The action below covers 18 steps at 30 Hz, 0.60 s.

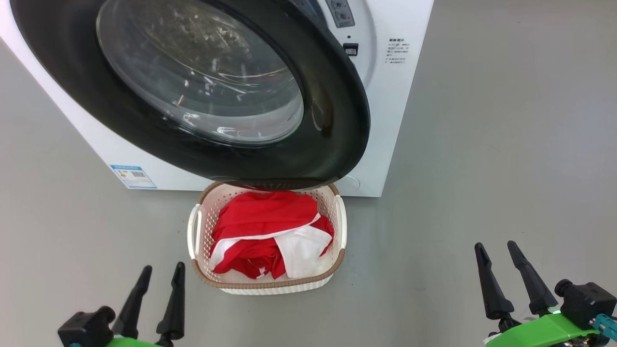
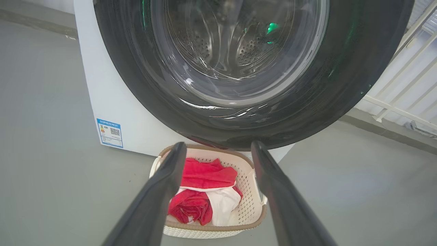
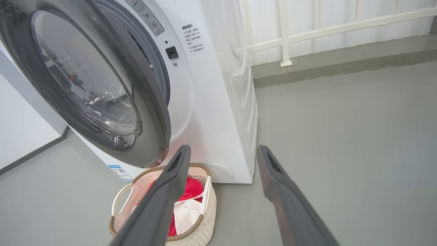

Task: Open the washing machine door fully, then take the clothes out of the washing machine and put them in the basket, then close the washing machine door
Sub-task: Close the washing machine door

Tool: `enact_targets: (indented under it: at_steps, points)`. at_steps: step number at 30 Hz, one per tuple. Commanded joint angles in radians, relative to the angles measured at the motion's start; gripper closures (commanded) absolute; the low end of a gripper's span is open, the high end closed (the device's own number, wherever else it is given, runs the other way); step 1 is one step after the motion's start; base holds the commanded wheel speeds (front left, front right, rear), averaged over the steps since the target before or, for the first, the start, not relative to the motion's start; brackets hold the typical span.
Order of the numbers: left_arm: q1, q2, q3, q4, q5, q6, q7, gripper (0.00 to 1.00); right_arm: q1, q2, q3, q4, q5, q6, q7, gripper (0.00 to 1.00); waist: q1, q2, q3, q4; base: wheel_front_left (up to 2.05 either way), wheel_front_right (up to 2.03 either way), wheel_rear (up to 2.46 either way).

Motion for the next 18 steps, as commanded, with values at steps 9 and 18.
enact_targets:
  at_steps: [9, 18]
  points:
    - [0.022, -0.028, 0.102, -0.121, 0.211, -0.005, -0.012, 0.00, 0.010, -0.014, 0.013, -0.033, -0.020, 0.000, -0.006, 0.00, 0.0000, 0.0000, -0.002, -0.002, 0.00, 0.00, 0.00]
    - [0.054, -0.060, 0.129, -0.176, 0.278, -0.005, -0.012, 0.00, 0.016, -0.009, 0.011, -0.036, -0.019, 0.000, -0.006, 0.00, 0.0000, 0.0000, -0.009, -0.009, 0.00, 0.00, 0.00]
